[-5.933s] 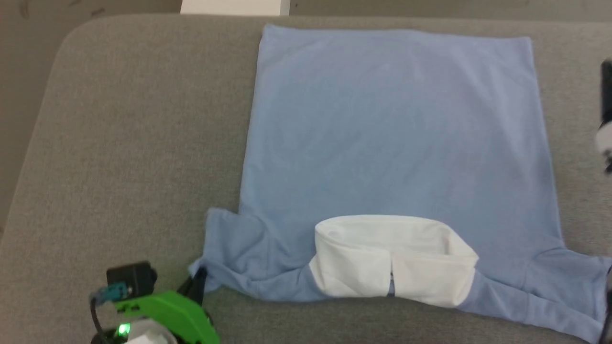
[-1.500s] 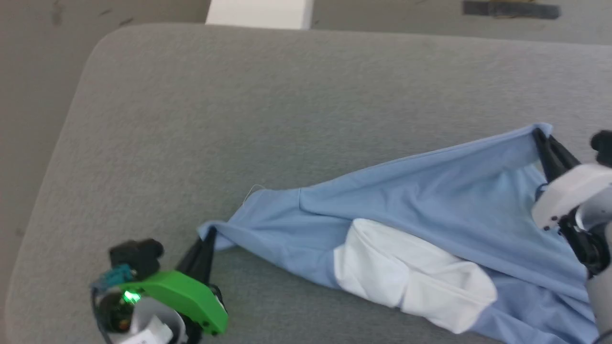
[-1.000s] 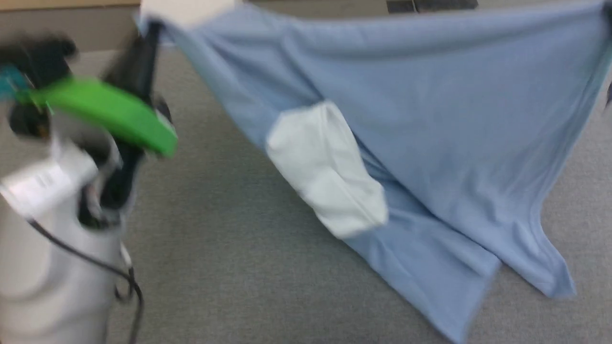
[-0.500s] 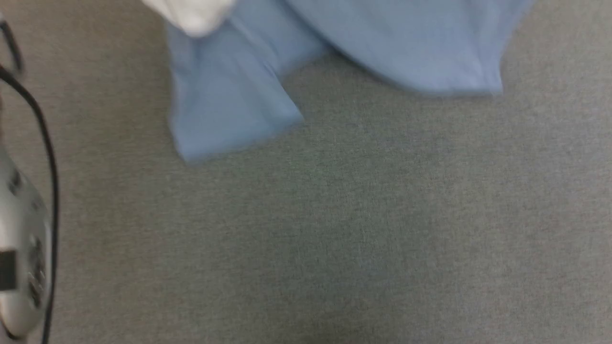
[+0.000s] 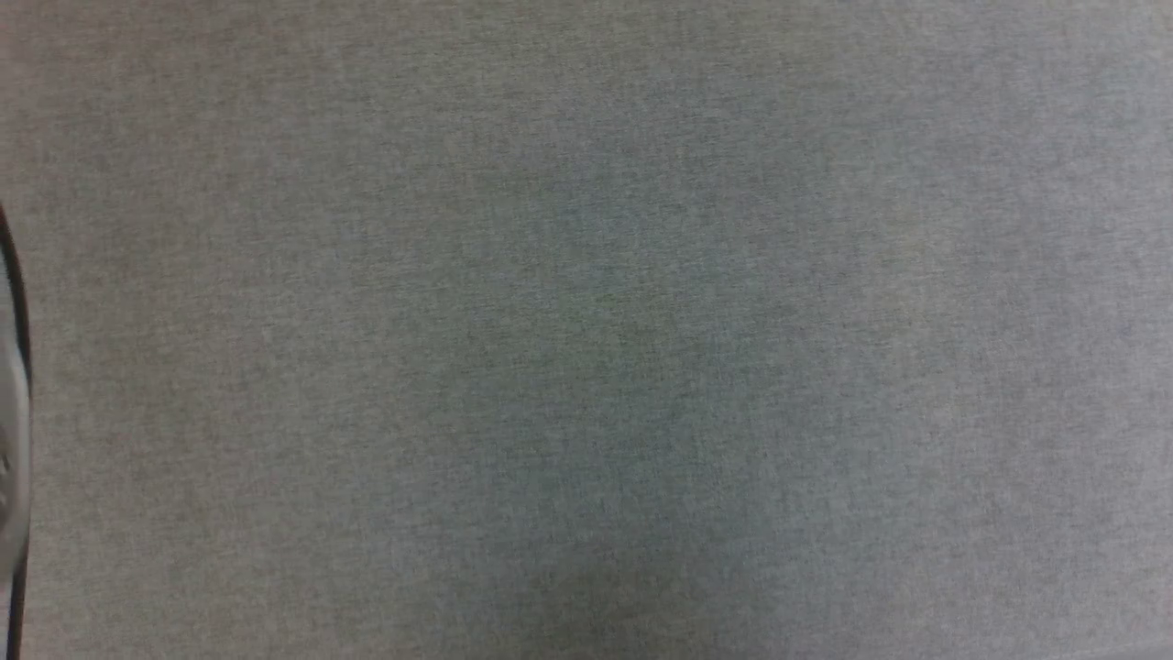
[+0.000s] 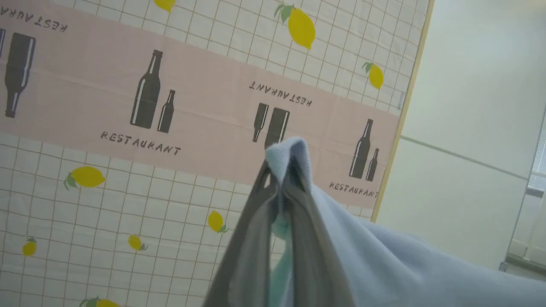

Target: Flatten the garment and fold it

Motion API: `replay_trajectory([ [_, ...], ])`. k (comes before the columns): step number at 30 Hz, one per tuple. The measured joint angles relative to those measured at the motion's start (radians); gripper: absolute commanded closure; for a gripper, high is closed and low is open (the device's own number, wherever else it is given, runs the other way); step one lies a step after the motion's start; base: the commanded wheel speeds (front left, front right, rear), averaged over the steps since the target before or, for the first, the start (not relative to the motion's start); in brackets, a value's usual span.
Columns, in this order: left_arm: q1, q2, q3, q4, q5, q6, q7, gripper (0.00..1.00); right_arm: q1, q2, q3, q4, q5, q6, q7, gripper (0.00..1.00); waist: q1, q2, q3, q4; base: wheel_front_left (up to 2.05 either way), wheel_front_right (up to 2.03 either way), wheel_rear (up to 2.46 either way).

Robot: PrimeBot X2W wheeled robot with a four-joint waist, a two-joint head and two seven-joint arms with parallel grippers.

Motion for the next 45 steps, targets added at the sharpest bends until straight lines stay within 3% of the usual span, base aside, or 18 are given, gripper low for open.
replay_trajectory([
  [10, 0.475, 0.093, -0.146, 0.122, 0.043, -0.081, 0.1, 1.0, 0.381, -0.008, 0.159, 0.092, 0.177, 0.0, -0.051, 1.0, -0.0001, 0.0, -0.088, 0.029, 0.0, 0.0, 0.0],
  [19, 1.001, 0.136, -0.206, -0.041, -0.094, -0.092, 0.357, 1.0, 0.754, -0.056, 0.197, 0.026, 0.312, 0.0, -0.055, 1.0, -0.0003, 0.0, -0.234, 0.052, 0.0, 0.0, 0.0],
  [25, 1.298, 0.147, -0.22, -0.245, -0.165, -0.021, 0.496, 1.0, 0.973, -0.082, 0.158, -0.045, 0.315, 0.0, -0.037, 1.0, -0.0003, 0.0, -0.33, 0.072, 0.0, 0.0, 0.0],
  [32, 1.561, 0.16, -0.219, -0.445, -0.214, 0.078, 0.578, 1.0, 1.185, -0.103, 0.109, -0.132, 0.276, 0.0, 0.014, 1.0, -0.0003, 0.0, -0.413, 0.096, 0.0, 0.0, 0.0],
  [40, 1.803, 0.162, -0.216, -0.608, -0.213, 0.16, 0.534, 1.0, 1.493, -0.062, -0.021, -0.301, 0.249, 0.001, 0.088, 1.0, -0.0004, 0.0, -0.468, 0.125, 0.0, 0.0, 0.0],
  [45, 1.853, 0.114, -0.226, -0.627, -0.192, 0.164, 0.417, 1.0, 1.587, -0.006, -0.082, -0.373, 0.22, 0.0, 0.062, 1.0, -0.0004, 0.0, -0.473, 0.122, 0.0, 0.0, 0.0],
])
